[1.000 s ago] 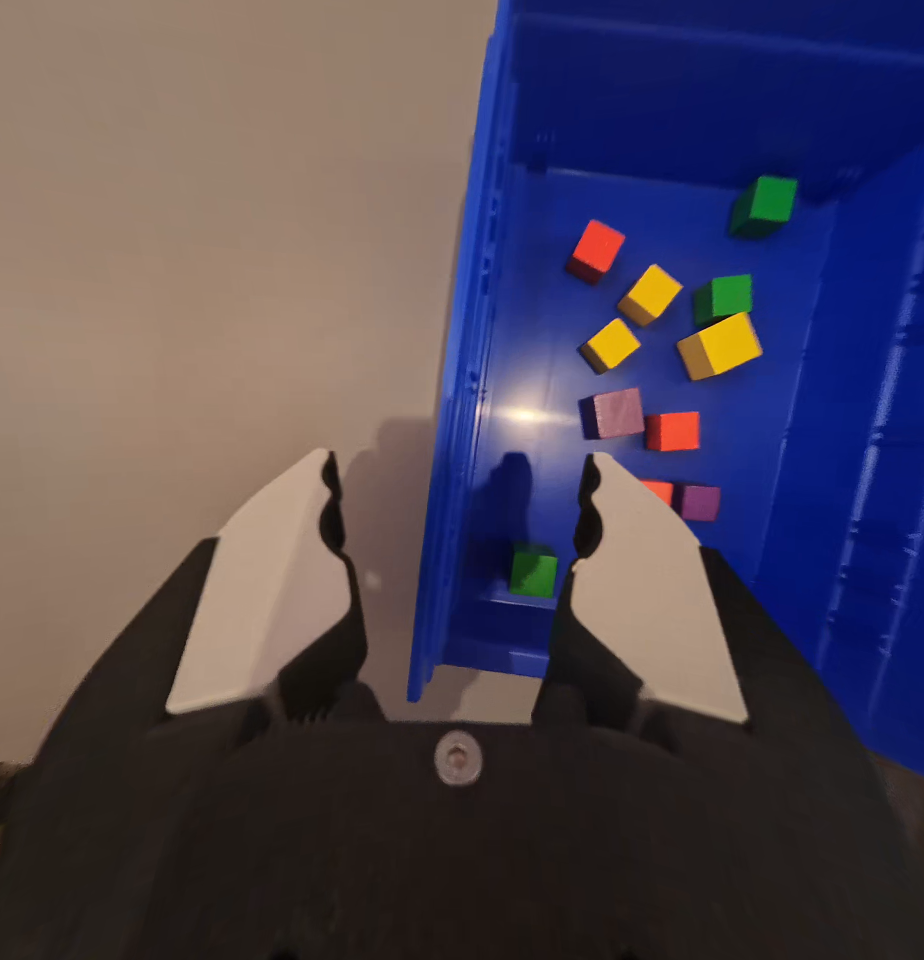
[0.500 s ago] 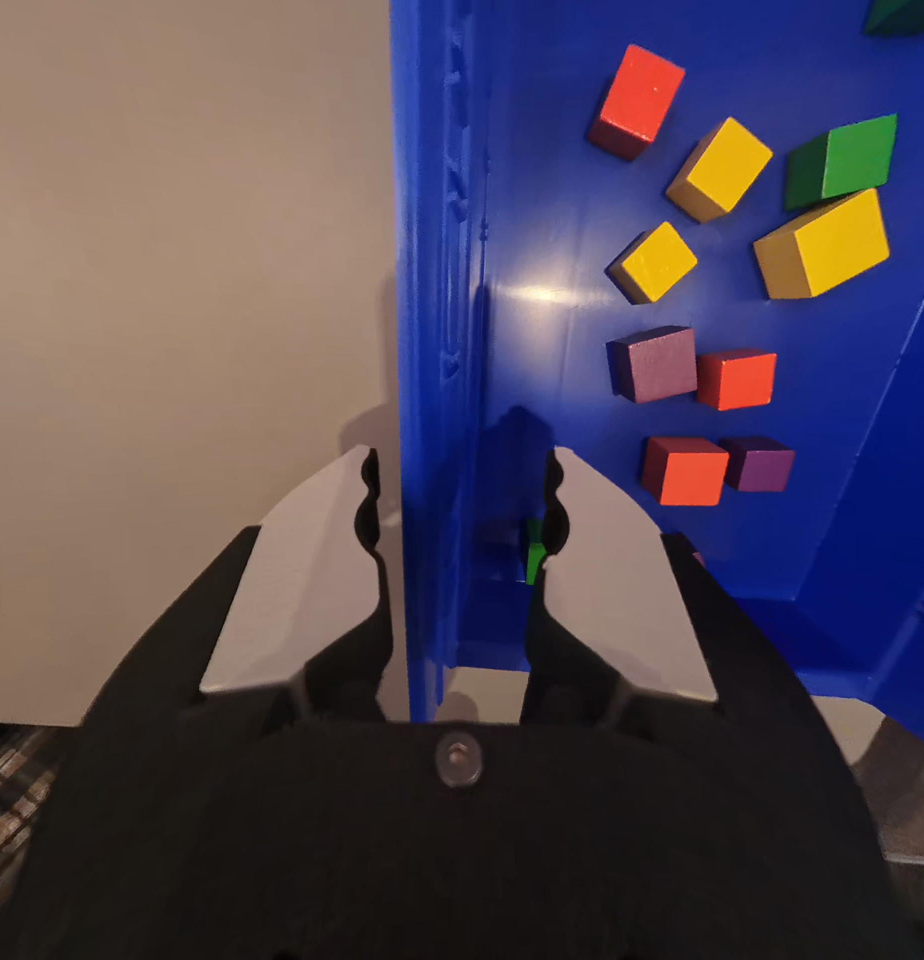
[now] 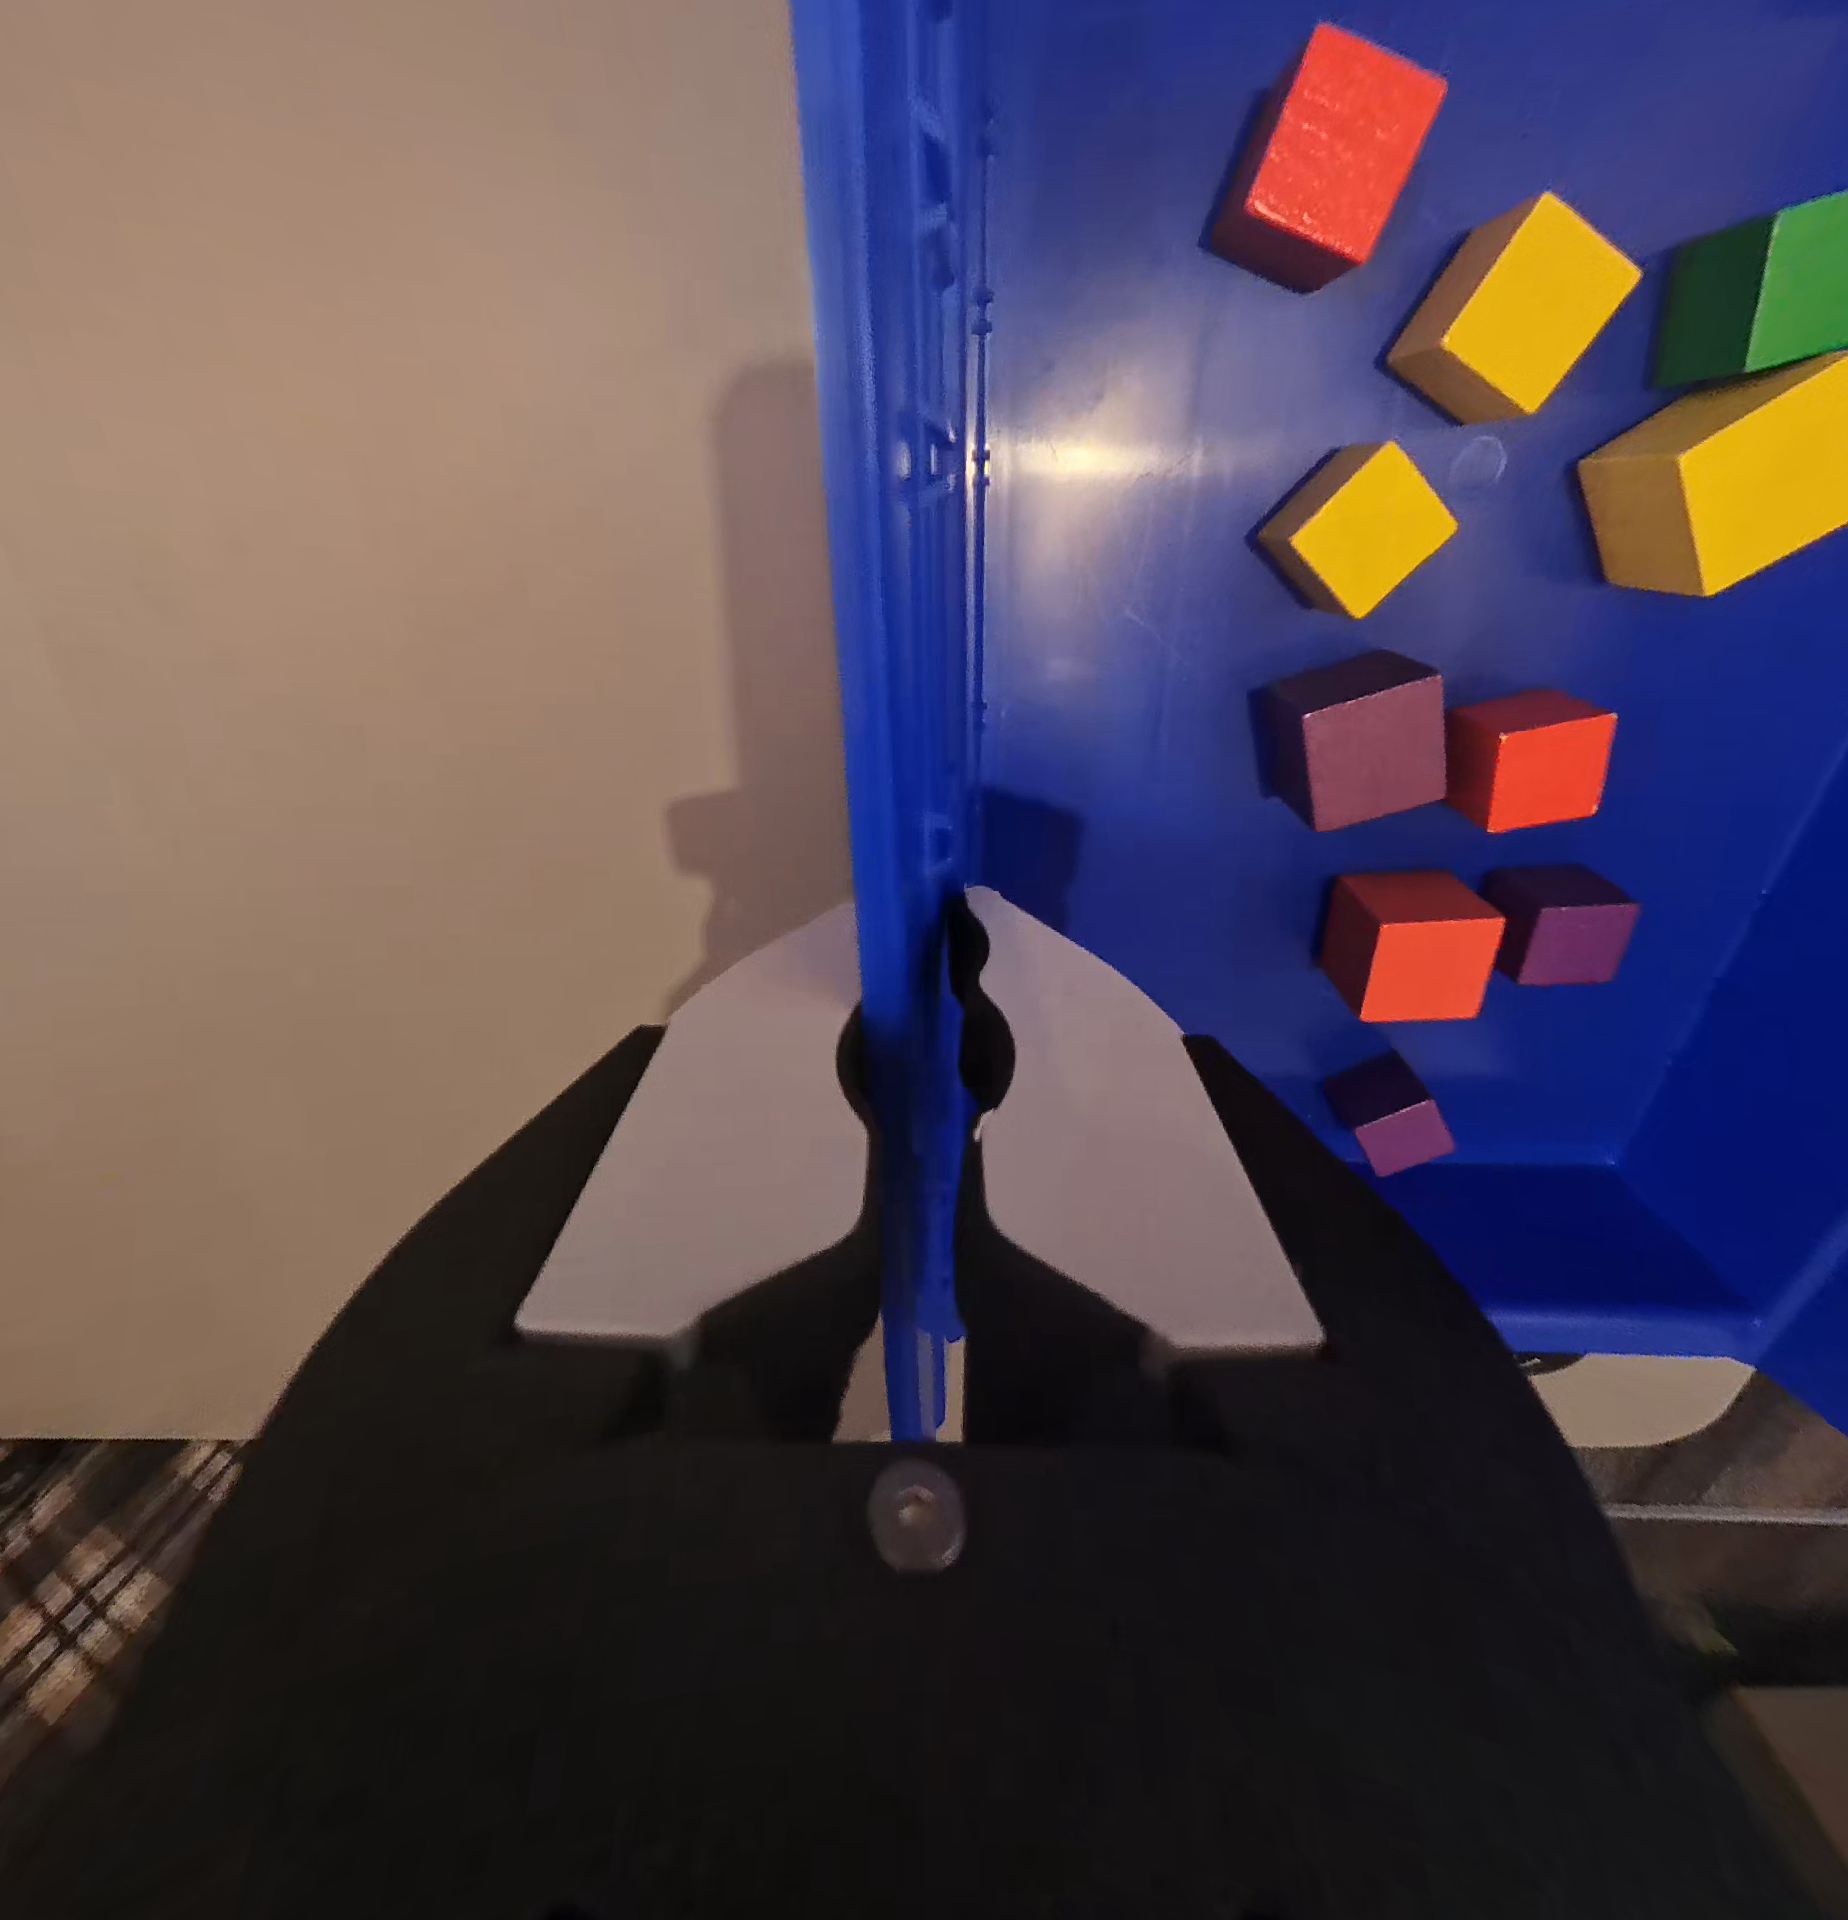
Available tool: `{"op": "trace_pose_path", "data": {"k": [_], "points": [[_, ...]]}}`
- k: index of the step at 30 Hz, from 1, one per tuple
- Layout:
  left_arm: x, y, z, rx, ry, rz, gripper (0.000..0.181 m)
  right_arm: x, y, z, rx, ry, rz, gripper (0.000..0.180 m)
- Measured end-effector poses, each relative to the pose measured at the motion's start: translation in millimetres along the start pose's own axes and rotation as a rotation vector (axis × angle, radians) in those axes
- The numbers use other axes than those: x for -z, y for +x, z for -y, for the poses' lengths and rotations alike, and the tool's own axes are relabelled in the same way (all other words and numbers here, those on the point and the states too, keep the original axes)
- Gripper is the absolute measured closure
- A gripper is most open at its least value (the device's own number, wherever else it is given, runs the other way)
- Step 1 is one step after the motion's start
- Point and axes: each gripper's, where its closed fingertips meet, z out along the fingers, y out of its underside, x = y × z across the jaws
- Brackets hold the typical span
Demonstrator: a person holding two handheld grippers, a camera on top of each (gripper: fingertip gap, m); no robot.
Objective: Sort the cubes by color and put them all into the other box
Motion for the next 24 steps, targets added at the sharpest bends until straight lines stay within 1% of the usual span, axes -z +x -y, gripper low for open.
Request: {"op": "trace_pose_path", "data": {"k": [8, 13, 24], "points": [[5.5, -10.0, -9.6, 0.043, -0.002, 0.004, 0.091, -0.6, 3.6, 0.8, 0.033, -0.016, -0.071, 0.177], [6.9, -15.3, -10.3, 0.05, -0.008, 0.042, 0.092, -0.7, 3.7, 1.2, 0.047, -0.015, -0.066, 0.177], [9.9, 6.1, -6.6, 0.002, -0.002, 0.062, 0.093, -0.7, 3.2, 1.4, 0.089, -0.003, -0.049, 0.176]]}}
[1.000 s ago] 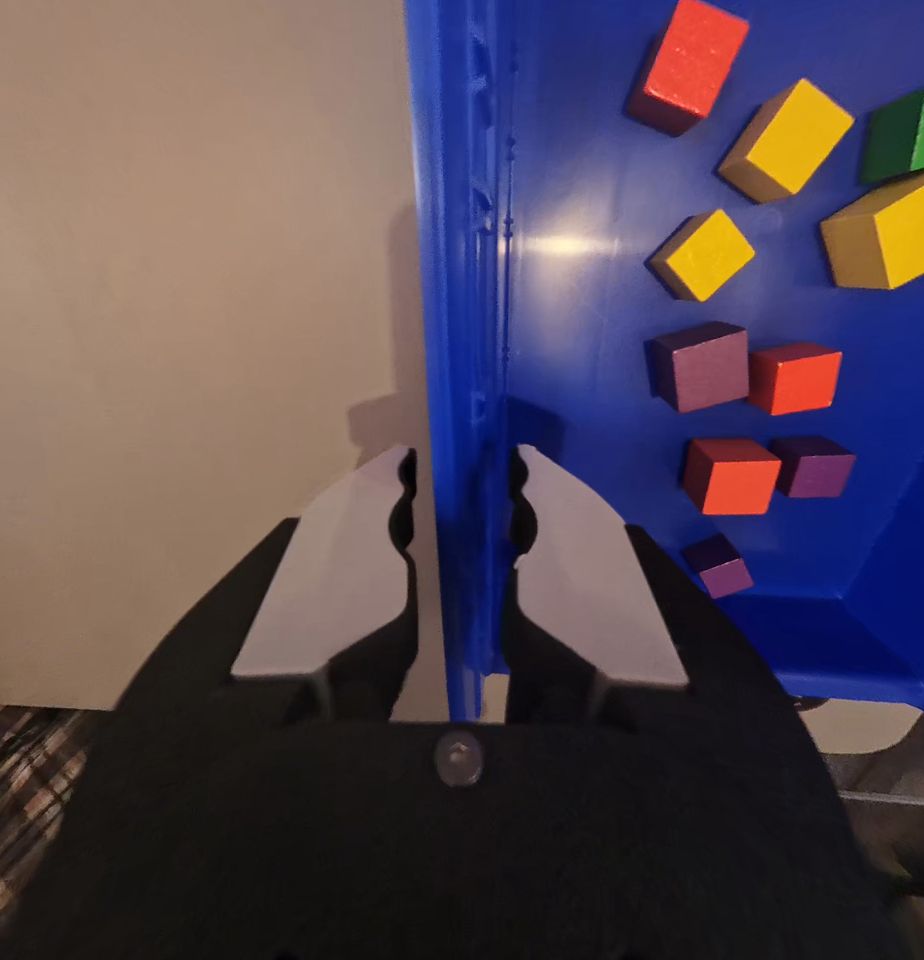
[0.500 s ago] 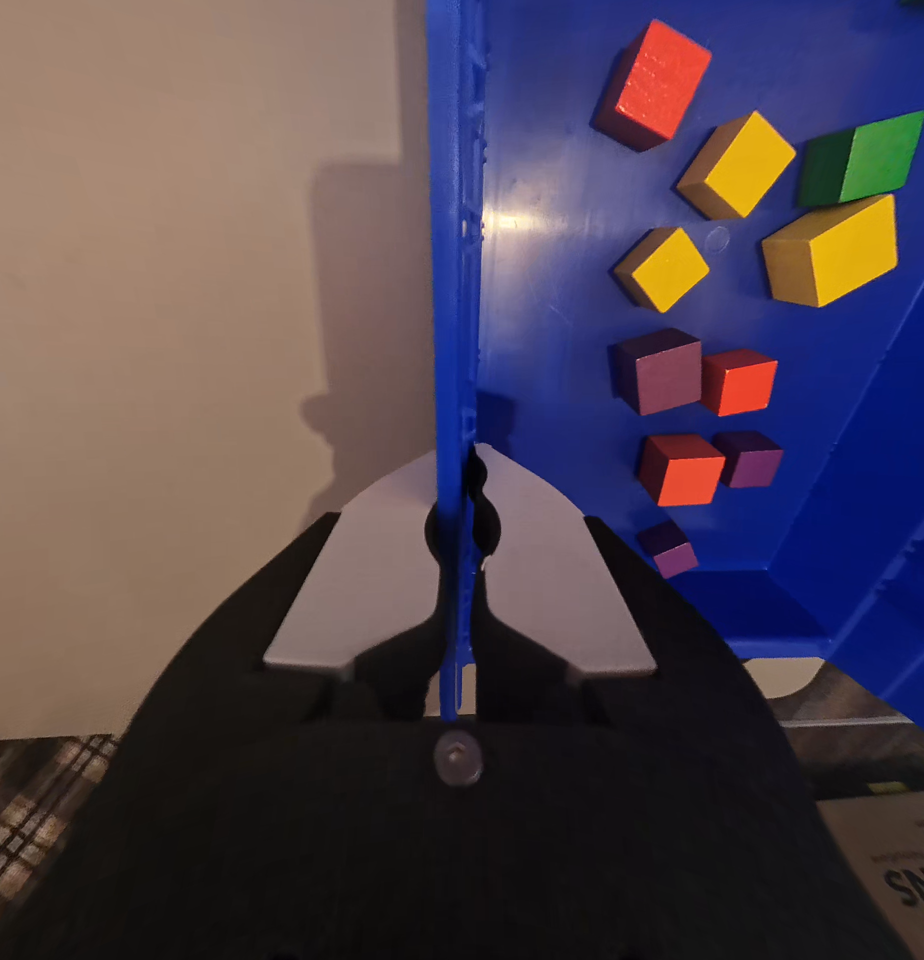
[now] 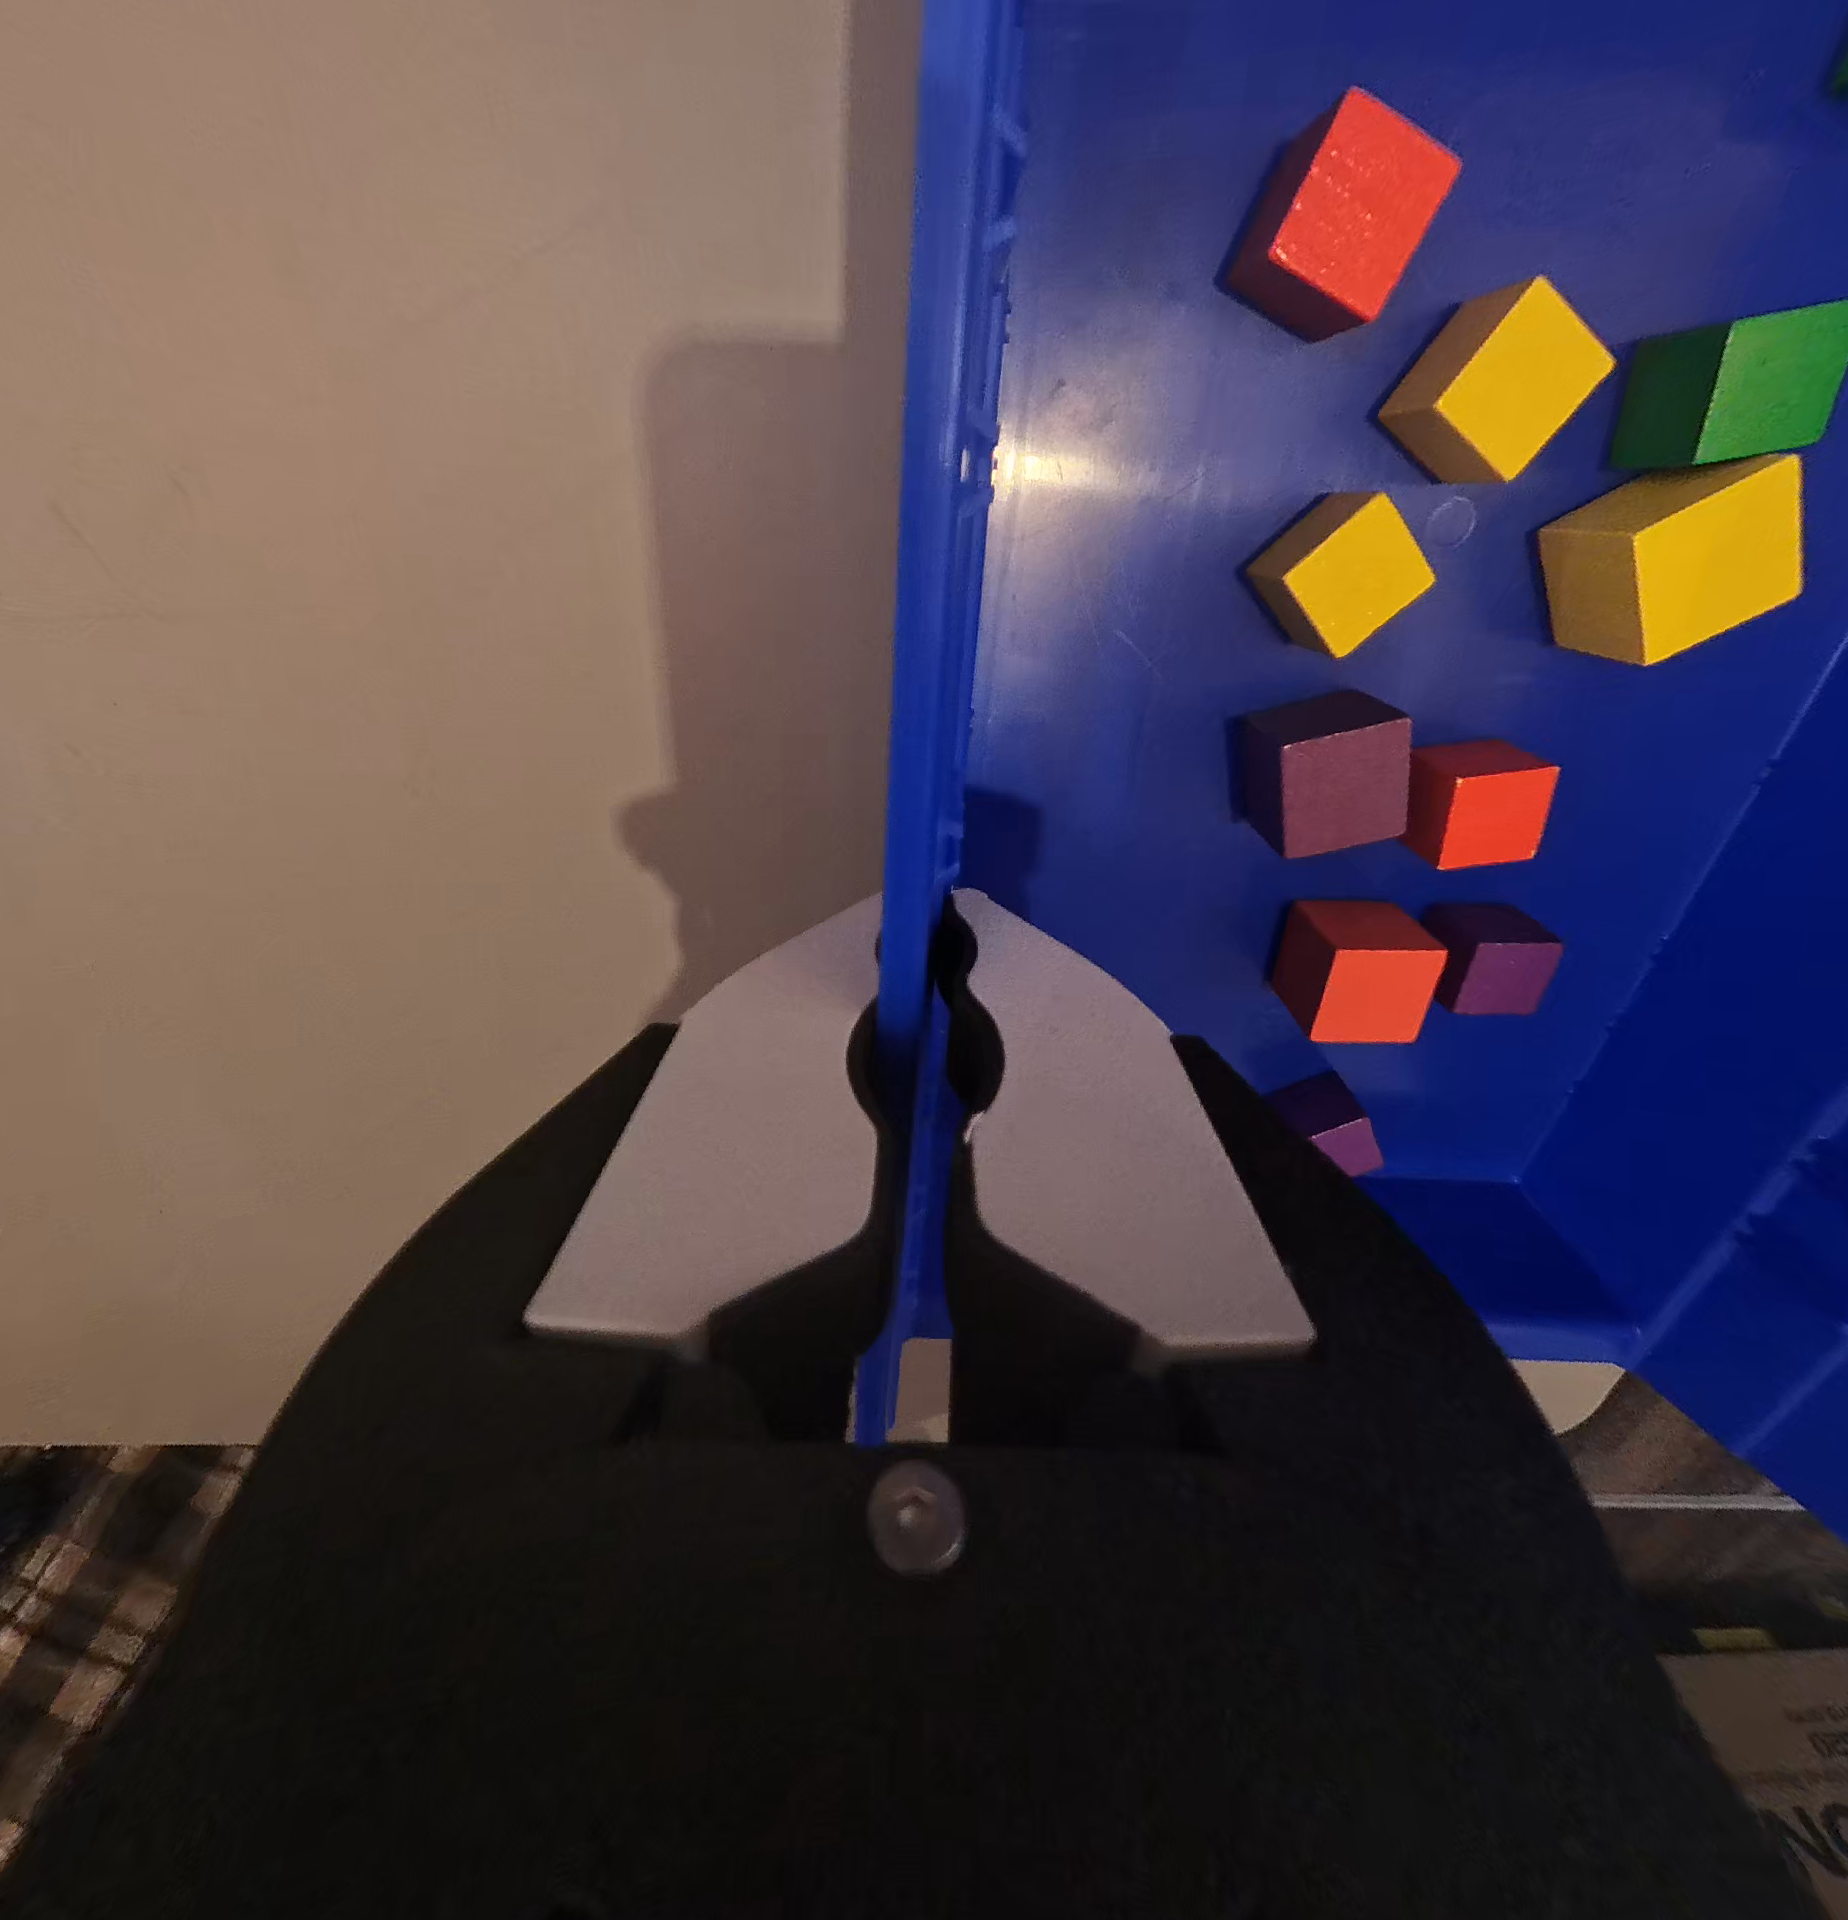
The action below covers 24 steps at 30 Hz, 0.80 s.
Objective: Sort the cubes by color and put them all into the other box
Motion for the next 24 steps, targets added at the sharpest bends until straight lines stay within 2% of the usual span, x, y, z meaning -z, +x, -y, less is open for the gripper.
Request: {"op": "trace_pose_path", "data": {"k": [13, 18, 24], "points": [[7.3, 5.7, 3.2, -0.026, 0.016, -0.01, 0.094, 0.5, -10.2, 0.8, 0.027, 0.006, -0.015, 0.176], [12.8, 3.3, 3.7, -0.023, 0.027, -0.009, 0.094, 0.9, -48.7, 3.4, 0.077, 0.0, -0.006, 0.175], [17.3, 3.1, 0.4, -0.025, 0.016, -0.016, 0.094, 1.5, -121.5, 8.2, 0.131, -0.013, -0.004, 0.175]]}}
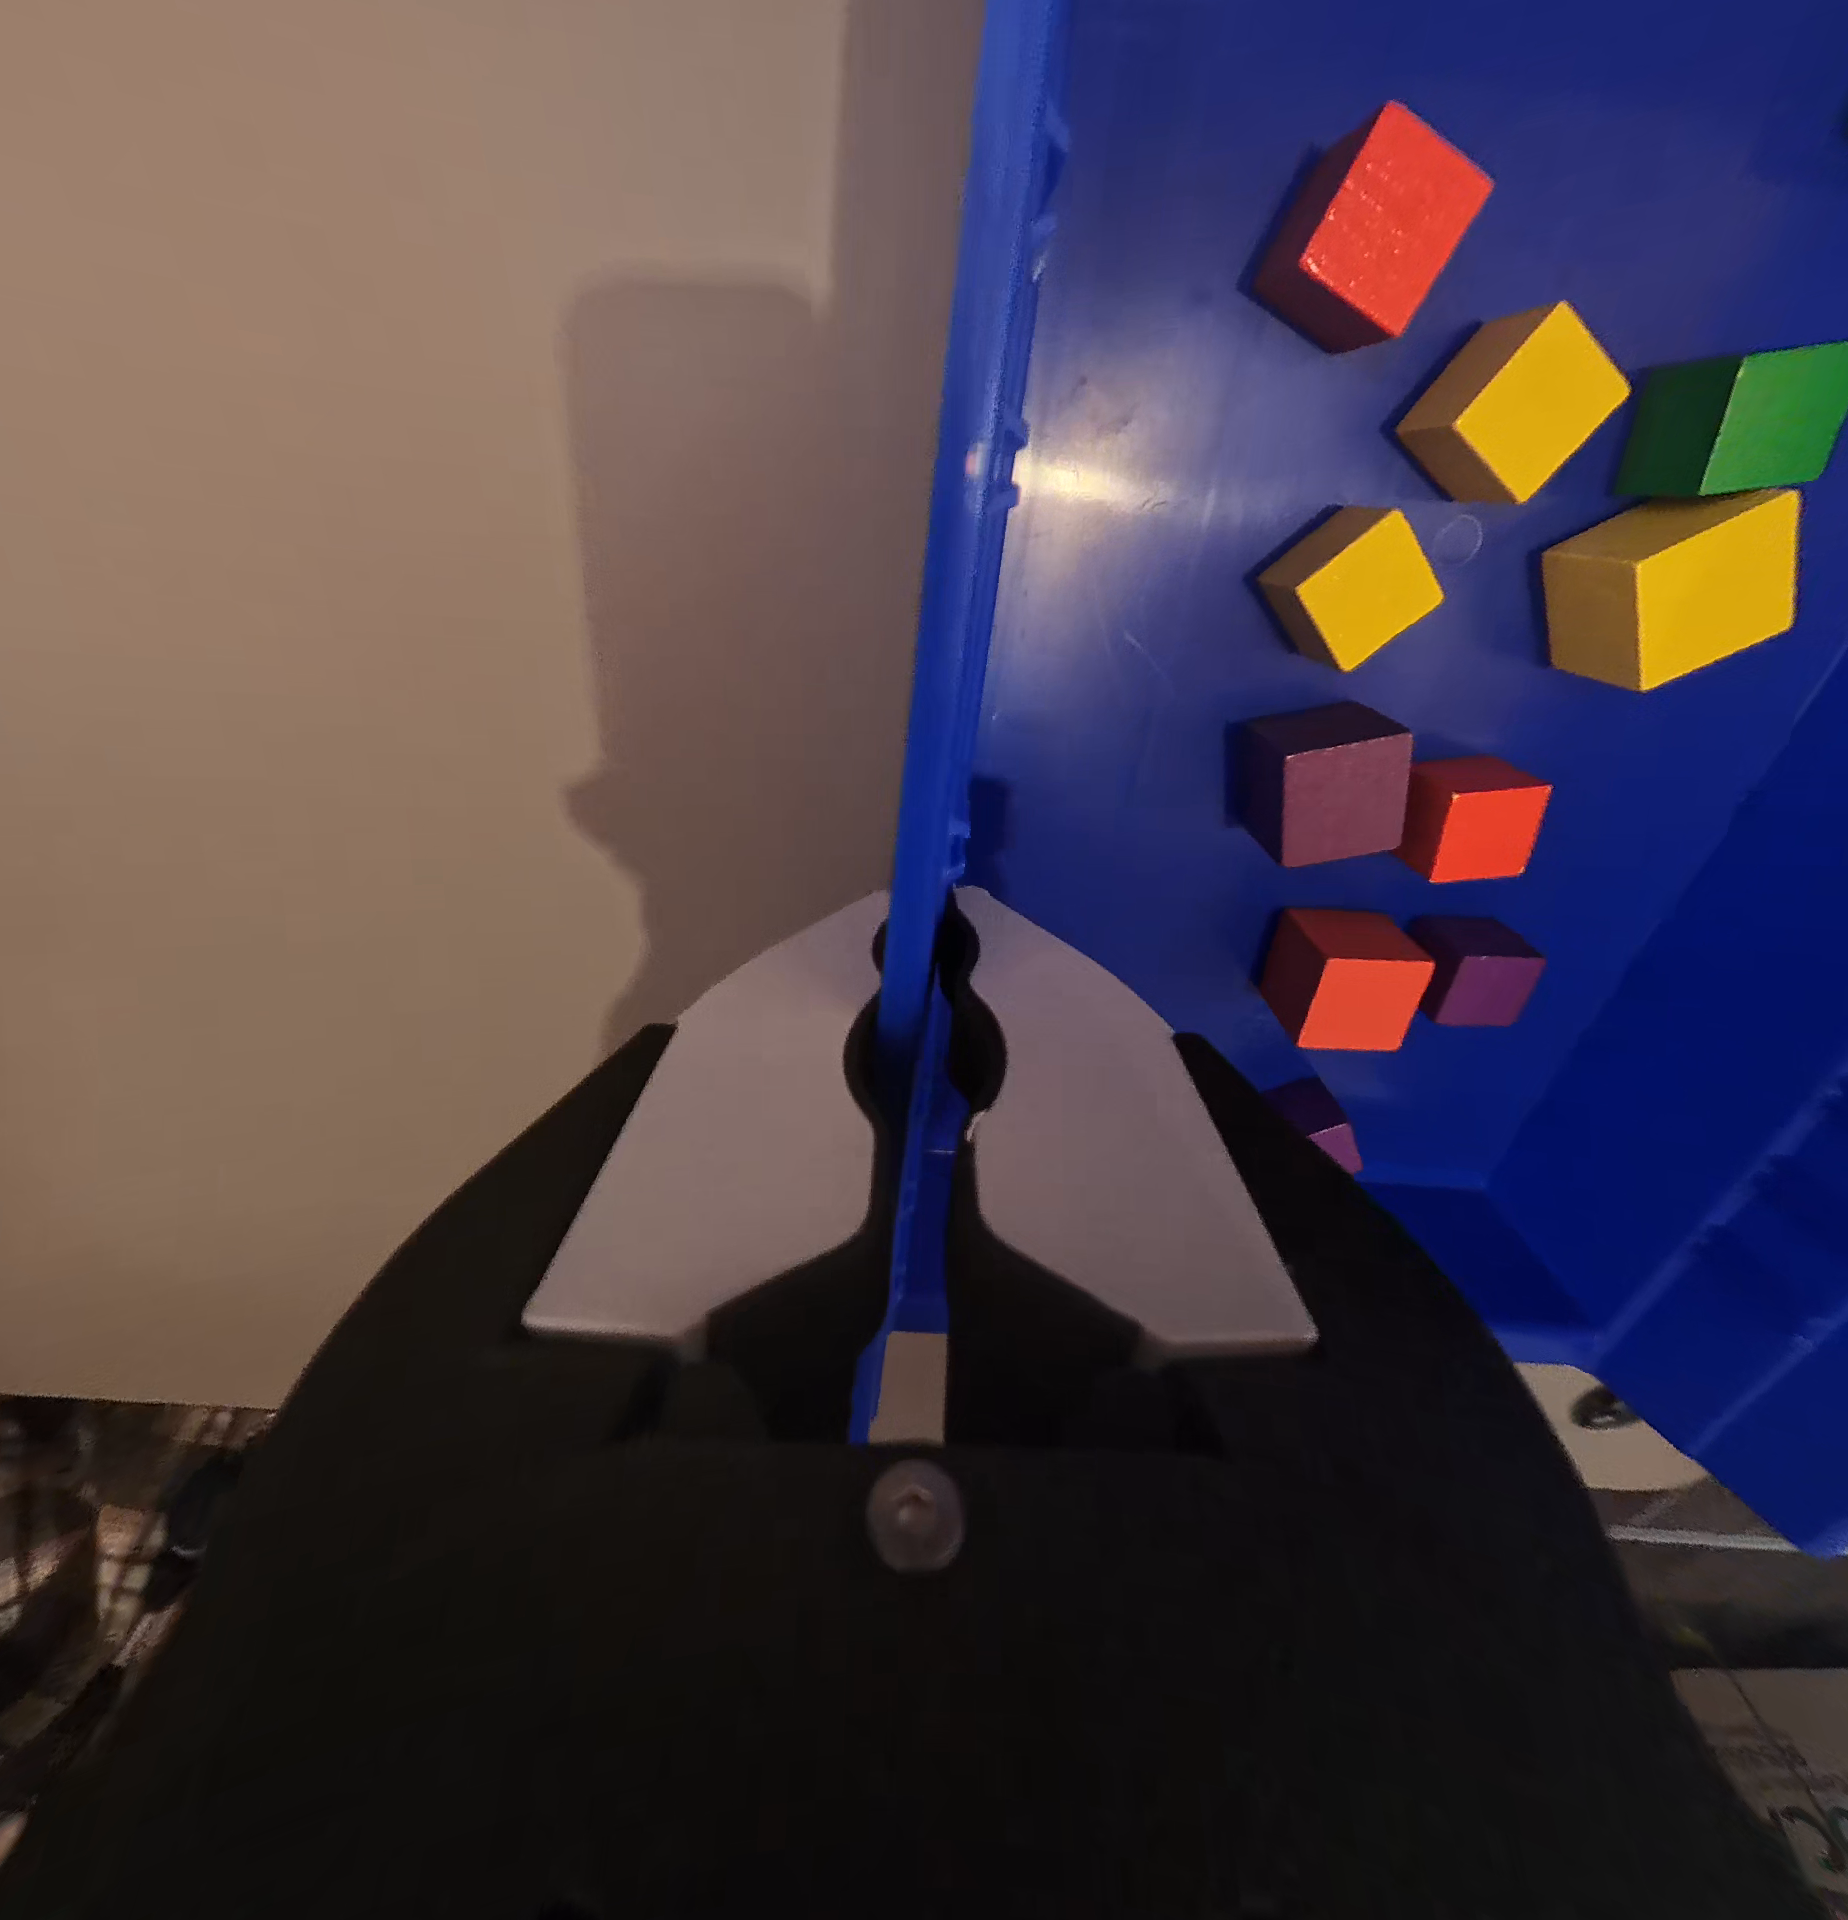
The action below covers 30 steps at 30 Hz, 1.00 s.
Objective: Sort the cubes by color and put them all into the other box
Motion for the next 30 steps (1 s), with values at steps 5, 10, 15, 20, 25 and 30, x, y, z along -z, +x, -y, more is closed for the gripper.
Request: {"op": "trace_pose_path", "data": {"k": [5, 10, 15, 20, 25, 30], "points": [[3.7, 4.8, 2.0, -0.008, 0.012, -0.02, 0.094, 1.1, -66.0, 13.7, 0.036, -0.01, 0.022, 0.173], [10.6, 4.5, 4.1, -0.008, 0.029, -0.023, 0.095, 1.9, -121.5, 26.2, 0.086, -0.027, 0.008, 0.173], [17.0, 0.3, 5.2, 0.002, 0.041, -0.019, 0.095, 2.7, -174.9, 38.3, 0.153, -0.037, -0.022, 0.173], [22.4, -5.1, 5.6, 0.012, 0.054, -0.017, 0.095, 3.4, -229.7, 44.5, 0.202, -0.025, -0.016, 0.172], [26.6, -9.4, 4.7, 0.02, 0.063, -0.012, 0.095, 7.5, -282.2, 37.7, 0.267, -0.046, 0.176, 0.112], [32.6, -12.7, 7.8, 0.021, 0.085, -0.002, 0.095, 38.8, -296.3, 14.7, 0.397, -0.002, 0.349, 0.088]]}}
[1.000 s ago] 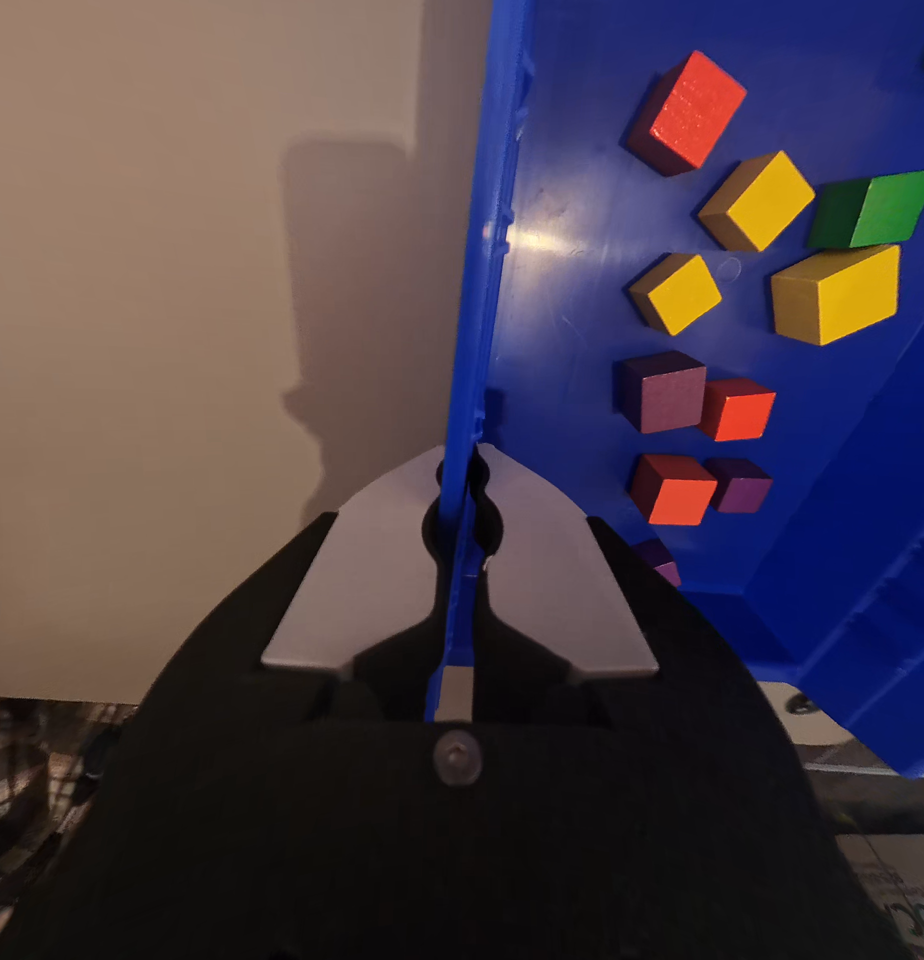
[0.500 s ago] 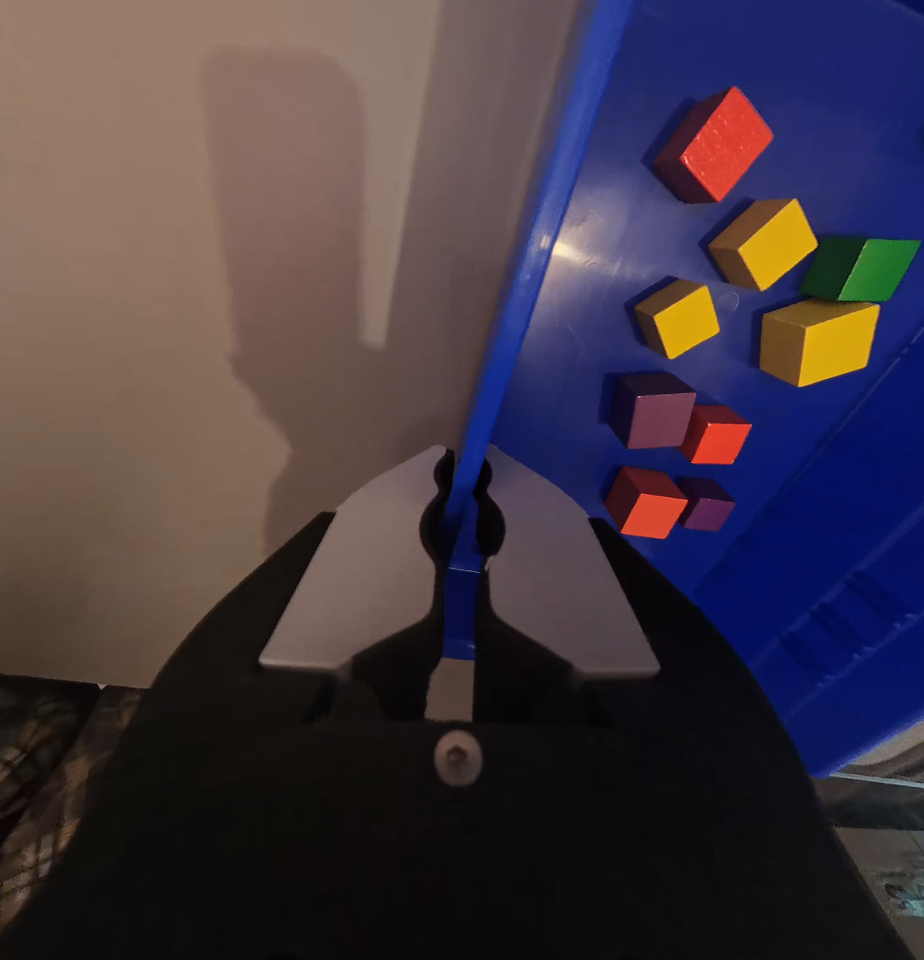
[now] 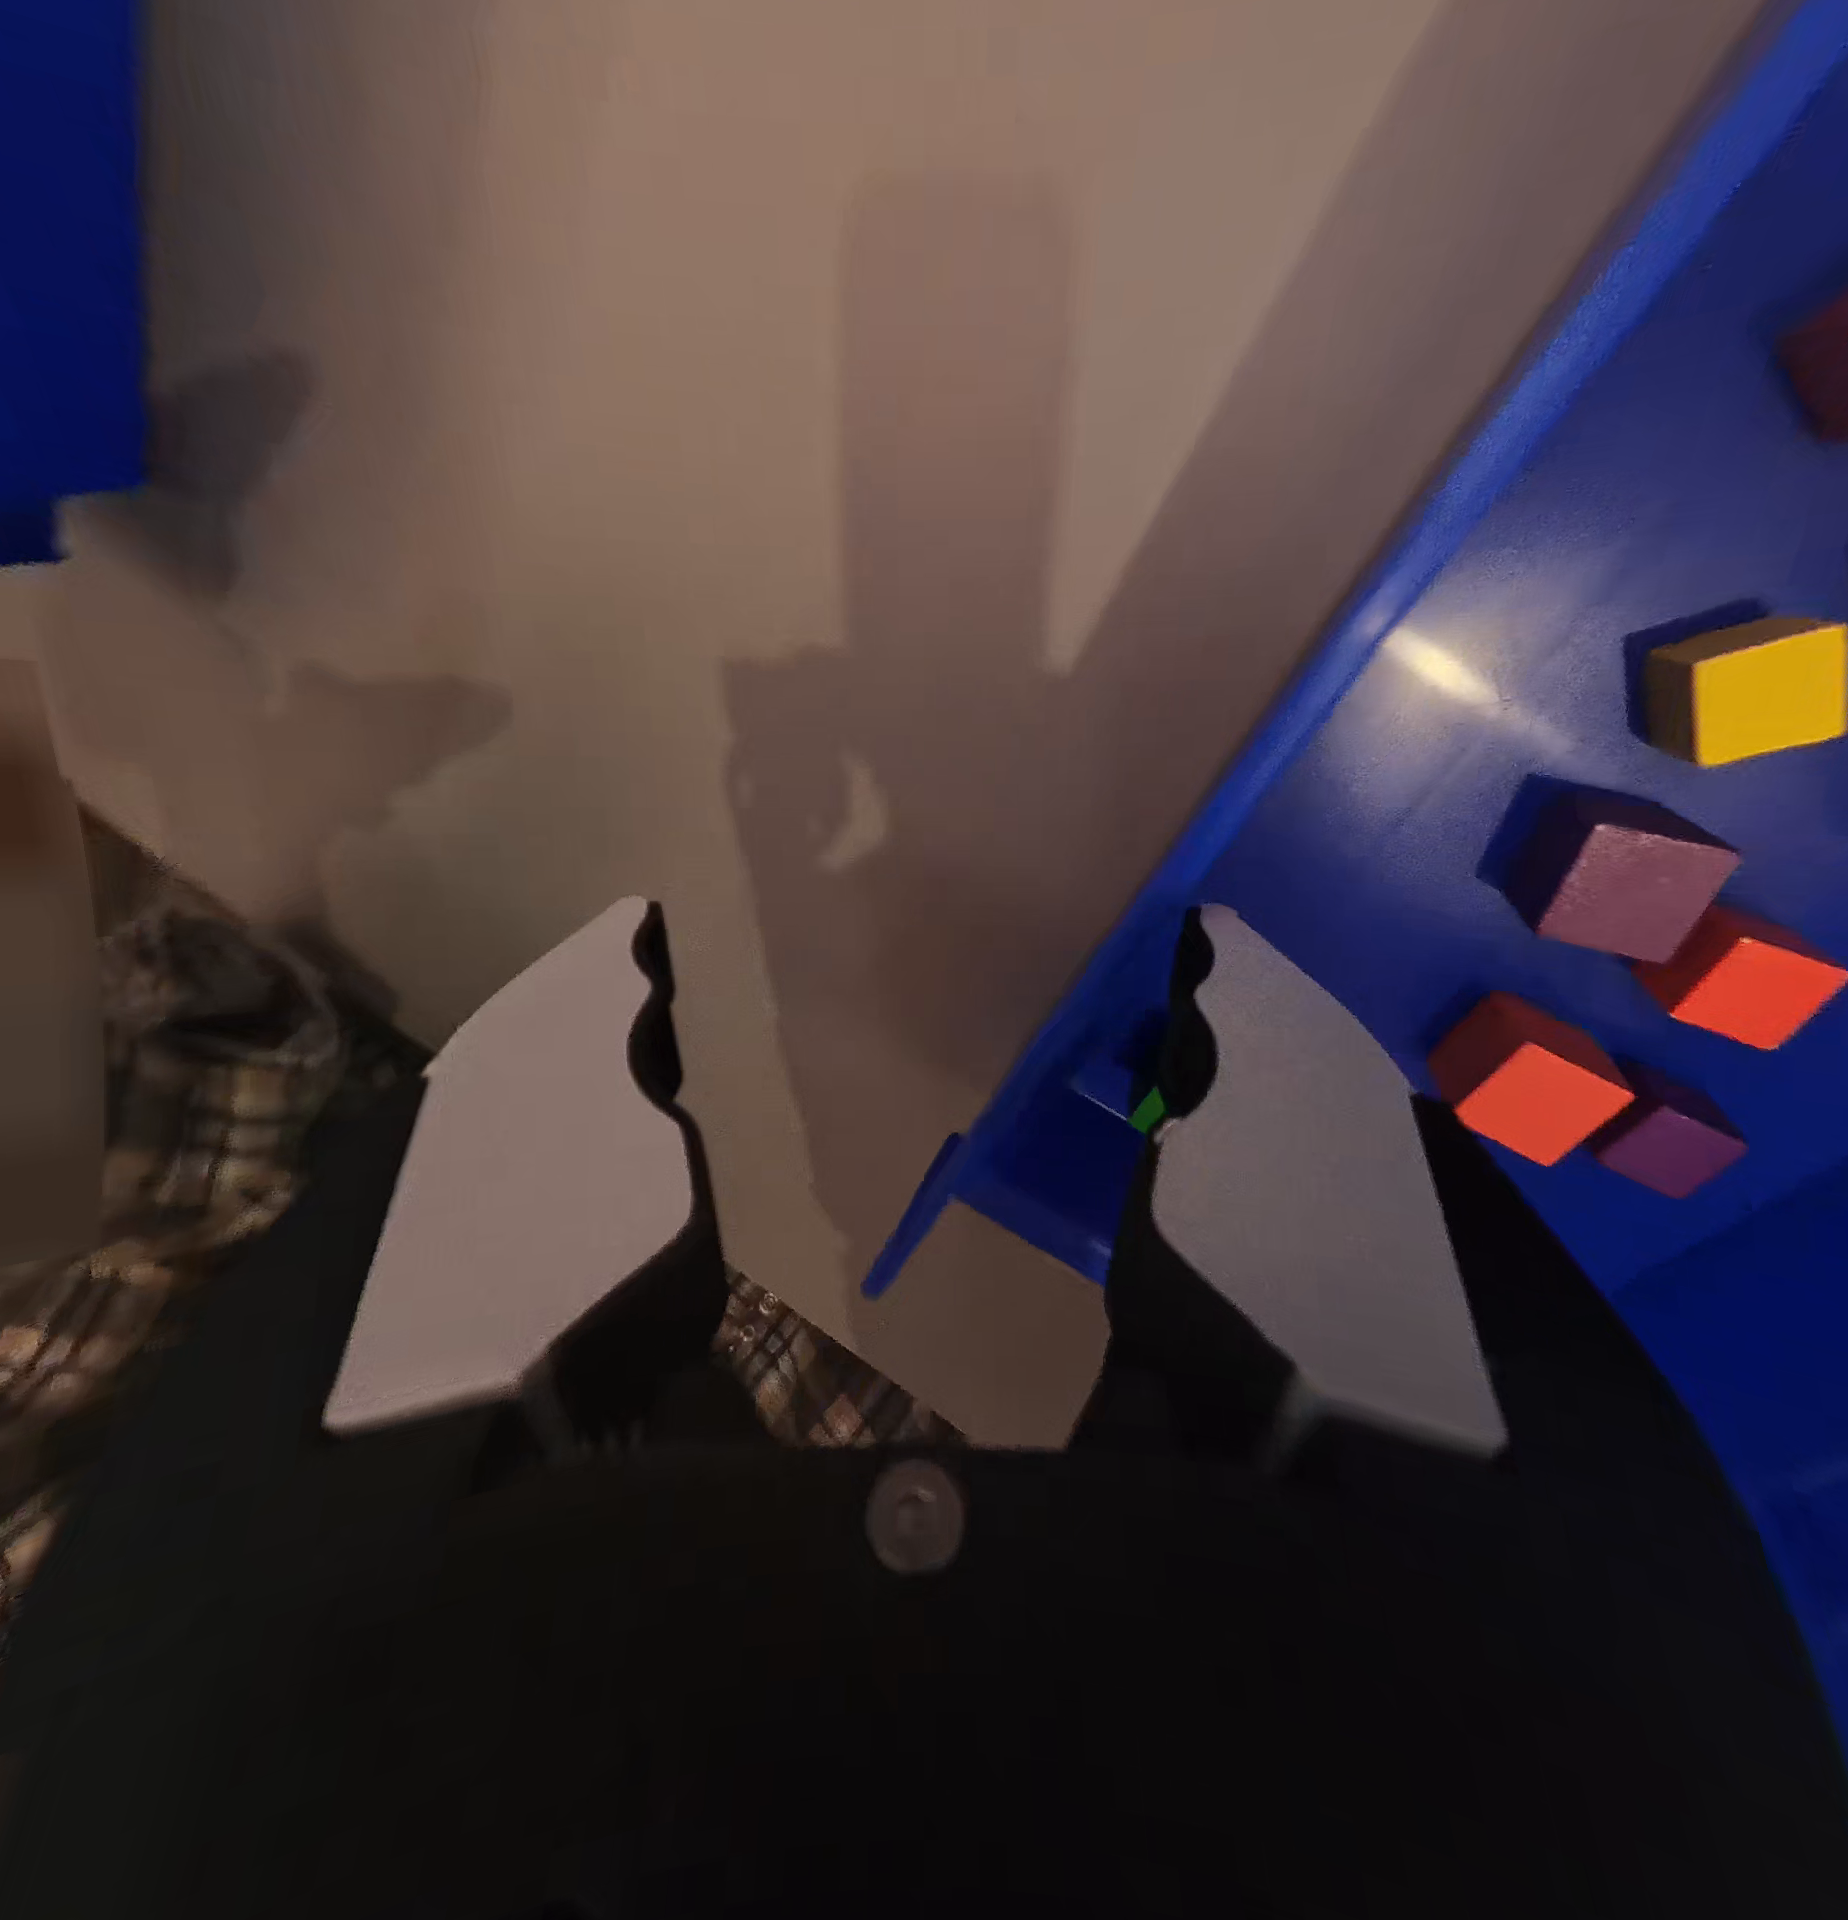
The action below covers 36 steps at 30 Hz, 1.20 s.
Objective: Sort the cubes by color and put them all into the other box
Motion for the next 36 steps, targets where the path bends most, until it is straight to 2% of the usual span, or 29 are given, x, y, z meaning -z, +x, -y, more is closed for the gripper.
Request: {"op": "trace_pose_path", "data": {"k": [3, 6, 9, 12, 16, 20, 23, 26, 36], "points": [[0.5, -3.3, -1.0, 0.008, -0.002, 0.003, 0.096, 48.9, 22.1, -4.0, 0.048, 0.136, -0.022, 0.086], [-1.0, -7.9, -2.7, 0.018, -0.007, 0.006, 0.096, 105.0, 94.7, -12.4, -0.052, 0.24, -0.134, 0.087], [-4.4, -9.3, -3.9, 0.022, -0.014, 0.003, 0.096, 127.7, 172.3, -41.2, -0.243, 0.229, -0.165, 0.093], [-9.9, -7.8, -5.6, 0.018, -0.028, -0.002, 0.096, 106.7, 210.8, -73.4, -0.377, 0.17, -0.084, 0.1], [-19.3, -2.9, -9.9, 0.006, -0.056, -0.007, 0.096, 68.2, 217.3, -86.8, -0.421, 0.102, 0.012, 0.112], [-23.0, 0.1, -13.1, -0.006, -0.078, -0.007, 0.095, 48.6, 215.8, -74.9, -0.41, 0.076, 0.001, 0.159], [-19.9, -0.3, -11.0, -0.003, -0.064, -0.005, 0.096, 37.3, 219.6, -68.7, -0.365, 0.031, -0.102, 0.174], [-13.2, 1.0, -11.7, -0.01, -0.069, 0.006, 0.095, 33.0, 213.0, -62.7, -0.304, 0.017, -0.177, 0.174], [38.4, -42.9, -24.8, 0.056, -0.079, 0.128, 0.097, 5.2, 140.0, -18.2, -0.238, 0.076, -0.121, 0.174]]}}
